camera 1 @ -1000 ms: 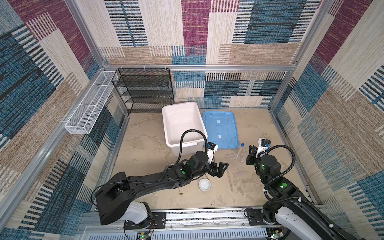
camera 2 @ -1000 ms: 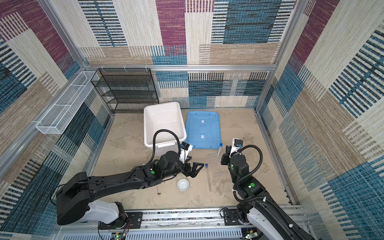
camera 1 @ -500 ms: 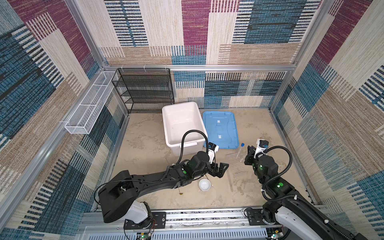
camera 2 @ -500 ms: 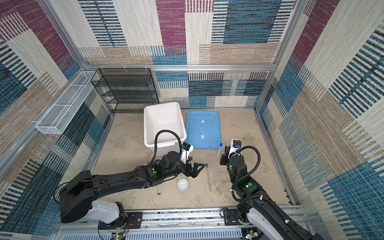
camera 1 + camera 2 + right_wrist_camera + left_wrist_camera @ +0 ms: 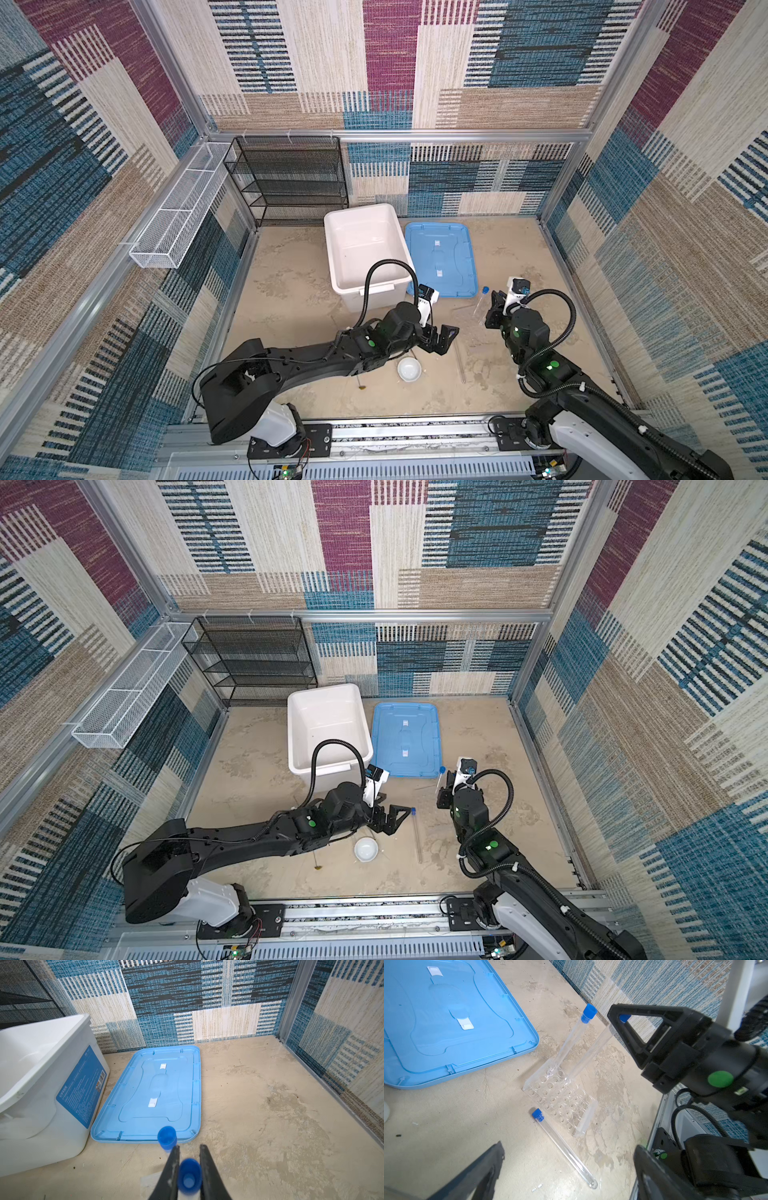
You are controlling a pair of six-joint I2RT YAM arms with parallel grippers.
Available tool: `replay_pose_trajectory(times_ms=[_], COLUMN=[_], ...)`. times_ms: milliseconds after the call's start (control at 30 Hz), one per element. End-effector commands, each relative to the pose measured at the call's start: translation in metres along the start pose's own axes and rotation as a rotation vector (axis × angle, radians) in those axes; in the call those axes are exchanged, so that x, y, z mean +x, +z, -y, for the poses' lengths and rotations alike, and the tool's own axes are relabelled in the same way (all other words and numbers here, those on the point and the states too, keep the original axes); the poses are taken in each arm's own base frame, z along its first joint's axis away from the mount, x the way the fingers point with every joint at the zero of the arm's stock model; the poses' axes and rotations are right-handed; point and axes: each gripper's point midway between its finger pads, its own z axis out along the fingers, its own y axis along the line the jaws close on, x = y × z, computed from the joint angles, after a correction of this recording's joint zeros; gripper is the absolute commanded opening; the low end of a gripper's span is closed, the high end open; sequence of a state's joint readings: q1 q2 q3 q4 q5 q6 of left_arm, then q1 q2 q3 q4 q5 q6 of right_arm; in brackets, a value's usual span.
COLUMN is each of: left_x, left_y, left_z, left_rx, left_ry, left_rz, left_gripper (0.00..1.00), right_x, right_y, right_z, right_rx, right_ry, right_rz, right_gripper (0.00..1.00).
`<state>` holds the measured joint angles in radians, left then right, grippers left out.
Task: Organize the chemistry lab equipment
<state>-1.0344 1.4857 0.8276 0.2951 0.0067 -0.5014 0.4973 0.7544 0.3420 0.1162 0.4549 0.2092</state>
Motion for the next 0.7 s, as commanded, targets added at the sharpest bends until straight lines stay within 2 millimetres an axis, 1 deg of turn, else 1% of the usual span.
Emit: replay_pose_trajectory(times_ms=[0, 67, 300, 367, 433, 533, 667], left_x=[-0.0072, -0.0062, -0.0034, -0.0031, -0.0027, -0.0036, -0.0027], left_y=[0.0000, 0.0007, 0.0029, 0.0034, 0.0040, 0.0036, 0.0036], left_z=[0.0052, 0.0039, 0.0023, 0.0021, 0.0019, 0.0024, 0.0017], left_rx=[0.021, 0.016, 0.013, 0.012, 0.011, 0.012, 0.009], left_ry=[-0.006, -0.007, -0.013, -0.013, -0.012, -0.012, -0.012], left_rz=[0.020, 0.017, 0.011, 0.011, 0.009, 0.009, 0.007], left_gripper=[0.99, 0.99, 0.99, 0.99, 0.99, 0.99, 0.99], right_x=[0.0098, 0.0125, 0.0121, 0.0152, 0.0184, 0.0185, 0.0126], right_y=[0.0036, 0.0053, 0.0041, 0.0059, 0.0068, 0.0055, 0.0014], right_z=[-0.0039, -0.0039, -0.0032, -0.0036, -0.0035, -0.0031, -0.0019], right_rx=[-0.016, -0.013, -0.016, -0.014, -0.012, -0.014, -0.017], right_ry=[-0.023, -0.030, -0.024, -0.028, -0.025, -0.019, -0.007], right_rz=[-0.035, -0.046, -0.030, -0.044, -0.055, -0.053, -0.028], right_gripper=[0.18, 0.18, 0.18, 0.19, 0.24, 0.37, 0.40])
